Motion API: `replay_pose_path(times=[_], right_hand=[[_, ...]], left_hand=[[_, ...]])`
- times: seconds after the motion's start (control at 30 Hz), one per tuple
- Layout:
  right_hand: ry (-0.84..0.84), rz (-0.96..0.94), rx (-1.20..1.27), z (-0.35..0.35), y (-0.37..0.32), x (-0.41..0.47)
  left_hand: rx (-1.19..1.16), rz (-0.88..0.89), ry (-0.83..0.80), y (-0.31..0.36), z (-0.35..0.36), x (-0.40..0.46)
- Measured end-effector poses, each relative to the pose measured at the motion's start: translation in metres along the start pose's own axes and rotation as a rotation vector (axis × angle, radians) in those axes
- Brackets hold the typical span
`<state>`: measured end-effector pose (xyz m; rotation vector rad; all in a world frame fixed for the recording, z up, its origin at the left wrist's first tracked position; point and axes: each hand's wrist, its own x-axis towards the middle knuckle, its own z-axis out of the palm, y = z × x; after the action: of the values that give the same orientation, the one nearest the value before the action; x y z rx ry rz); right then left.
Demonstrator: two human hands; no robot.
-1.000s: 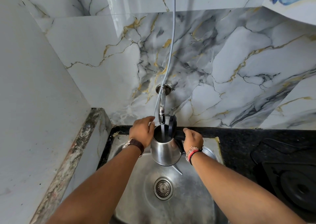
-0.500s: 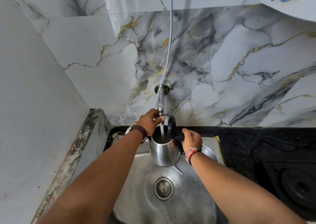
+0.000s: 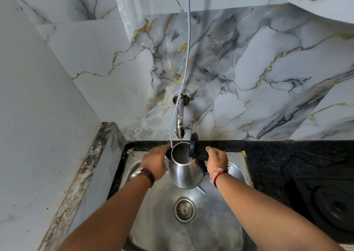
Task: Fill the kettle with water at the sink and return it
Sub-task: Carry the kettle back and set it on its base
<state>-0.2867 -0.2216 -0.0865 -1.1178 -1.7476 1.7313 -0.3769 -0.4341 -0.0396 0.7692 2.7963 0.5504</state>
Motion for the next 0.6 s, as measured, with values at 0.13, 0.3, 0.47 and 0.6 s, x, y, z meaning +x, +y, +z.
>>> replay_pose_path(times=[0.13,0.3,0.47,0.6], right_hand=[[0.027,0.014,0.026,-0.009,0.0,-0.015],[0.056,0.02,0.04,-0.034,-0.002,-0.038],[0.125,-0.002,0.045,-0.076,-0.007,-0.055],[0.176,-0.023,0.056,-0.117,-0.014,-0.064]], left_hand=[[0.166,0.038,-0.1,0.002,0.019,-0.024],[0.242,0.079,-0.1,0.033,0.022,-0.049],[0.156,0.125,-0.038,0.066,0.032,-0.073],[0.136,0.204,0.021,0.093,0.047,-0.08]])
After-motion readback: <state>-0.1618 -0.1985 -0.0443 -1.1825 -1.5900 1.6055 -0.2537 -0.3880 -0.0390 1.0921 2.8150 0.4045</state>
